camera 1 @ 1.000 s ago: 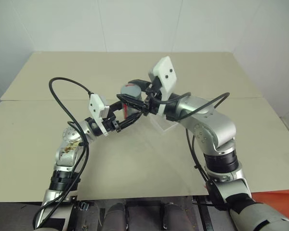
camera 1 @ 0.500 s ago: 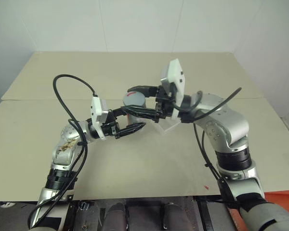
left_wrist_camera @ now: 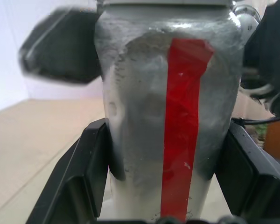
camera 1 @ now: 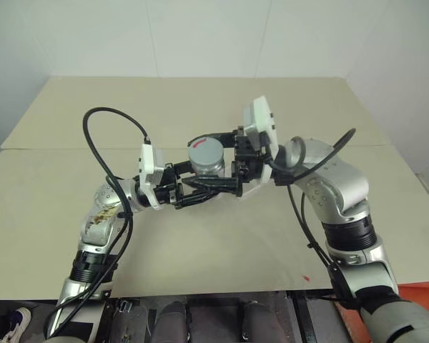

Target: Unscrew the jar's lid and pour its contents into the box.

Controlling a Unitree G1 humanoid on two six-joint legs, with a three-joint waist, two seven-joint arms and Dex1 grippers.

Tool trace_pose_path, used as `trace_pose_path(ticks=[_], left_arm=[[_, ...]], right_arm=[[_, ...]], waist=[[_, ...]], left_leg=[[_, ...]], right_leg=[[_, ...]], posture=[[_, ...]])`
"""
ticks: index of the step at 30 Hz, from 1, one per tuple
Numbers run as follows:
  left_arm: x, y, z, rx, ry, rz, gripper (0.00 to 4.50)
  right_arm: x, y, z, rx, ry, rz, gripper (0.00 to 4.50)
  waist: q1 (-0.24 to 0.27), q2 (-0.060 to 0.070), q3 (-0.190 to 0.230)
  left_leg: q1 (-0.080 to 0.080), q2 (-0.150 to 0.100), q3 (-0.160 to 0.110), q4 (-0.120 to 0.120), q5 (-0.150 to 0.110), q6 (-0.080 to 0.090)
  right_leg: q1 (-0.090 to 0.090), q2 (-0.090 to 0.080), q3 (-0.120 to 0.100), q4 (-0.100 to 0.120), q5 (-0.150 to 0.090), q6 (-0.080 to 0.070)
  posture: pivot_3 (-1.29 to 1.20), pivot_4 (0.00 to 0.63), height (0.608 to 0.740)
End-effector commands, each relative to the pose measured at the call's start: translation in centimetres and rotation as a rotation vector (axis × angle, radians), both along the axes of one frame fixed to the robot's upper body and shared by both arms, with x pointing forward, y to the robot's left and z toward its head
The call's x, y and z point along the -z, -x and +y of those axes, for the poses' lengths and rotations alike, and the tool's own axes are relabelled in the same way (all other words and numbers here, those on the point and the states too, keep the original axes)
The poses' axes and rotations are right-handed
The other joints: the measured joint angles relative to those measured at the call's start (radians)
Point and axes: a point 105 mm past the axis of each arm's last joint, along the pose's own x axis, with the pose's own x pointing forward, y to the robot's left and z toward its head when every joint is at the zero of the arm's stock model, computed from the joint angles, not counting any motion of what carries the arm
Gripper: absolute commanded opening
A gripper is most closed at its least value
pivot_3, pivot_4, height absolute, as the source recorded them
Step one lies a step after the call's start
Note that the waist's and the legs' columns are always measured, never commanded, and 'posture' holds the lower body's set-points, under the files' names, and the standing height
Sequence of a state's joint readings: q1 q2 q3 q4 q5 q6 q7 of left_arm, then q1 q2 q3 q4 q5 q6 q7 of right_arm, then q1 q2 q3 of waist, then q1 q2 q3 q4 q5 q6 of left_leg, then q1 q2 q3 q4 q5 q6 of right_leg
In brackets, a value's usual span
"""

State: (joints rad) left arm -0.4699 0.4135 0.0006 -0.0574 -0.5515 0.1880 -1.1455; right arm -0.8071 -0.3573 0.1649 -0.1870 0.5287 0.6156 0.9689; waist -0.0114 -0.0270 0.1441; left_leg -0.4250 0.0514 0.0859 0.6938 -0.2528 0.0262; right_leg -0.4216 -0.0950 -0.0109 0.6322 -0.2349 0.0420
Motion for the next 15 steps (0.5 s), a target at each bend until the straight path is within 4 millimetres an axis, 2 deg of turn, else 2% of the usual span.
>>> trace_pose_path(ticks=[1,6,12,15], left_arm=[[-1.3,0.3,0.3,-0.025,0.034,-0.042,2.86],[-1.2,-0.5,1.2,-0.141,0.063,-0.027,2.86],[-0.4,-2.4,1.8,-0.387,0.098,0.006,2.86],[0.3,-4.2,1.4,-0.576,0.11,0.018,2.86]], right_arm=[[-1.2,-0.1,-0.5,0.066,-0.044,-0.035,4.43],[-1.3,-1.1,-1.9,0.211,-0.071,-0.04,4.43],[-1.4,-1.4,-3.8,0.36,-0.104,-0.047,4.43],[-1.5,-1.7,-4.6,0.453,-0.124,-0.054,4.43]], waist=[[0.0,0.0,0.0],[0.0,0.0,0.0],[0.006,0.0,0.0],[0.011,0.0,0.0]], left_leg=[[0.0,0.0,0.0,0.0,0.0,0.0],[0.0,0.0,0.0,0.0,0.0,0.0],[0.0,0.0,0.0,0.0,0.0,0.0],[0.0,0.0,0.0,0.0,0.0,0.0]], right_leg=[[0.0,0.0,0.0,0.0,0.0,0.0],[0.0,0.0,0.0,0.0,0.0,0.0],[0.0,0.0,0.0,0.0,0.0,0.0],[0.0,0.0,0.0,0.0,0.0,0.0]], posture=[[0.0,0.15,0.74],[0.0,0.15,0.74],[0.0,0.15,0.74],[0.0,0.15,0.74]])
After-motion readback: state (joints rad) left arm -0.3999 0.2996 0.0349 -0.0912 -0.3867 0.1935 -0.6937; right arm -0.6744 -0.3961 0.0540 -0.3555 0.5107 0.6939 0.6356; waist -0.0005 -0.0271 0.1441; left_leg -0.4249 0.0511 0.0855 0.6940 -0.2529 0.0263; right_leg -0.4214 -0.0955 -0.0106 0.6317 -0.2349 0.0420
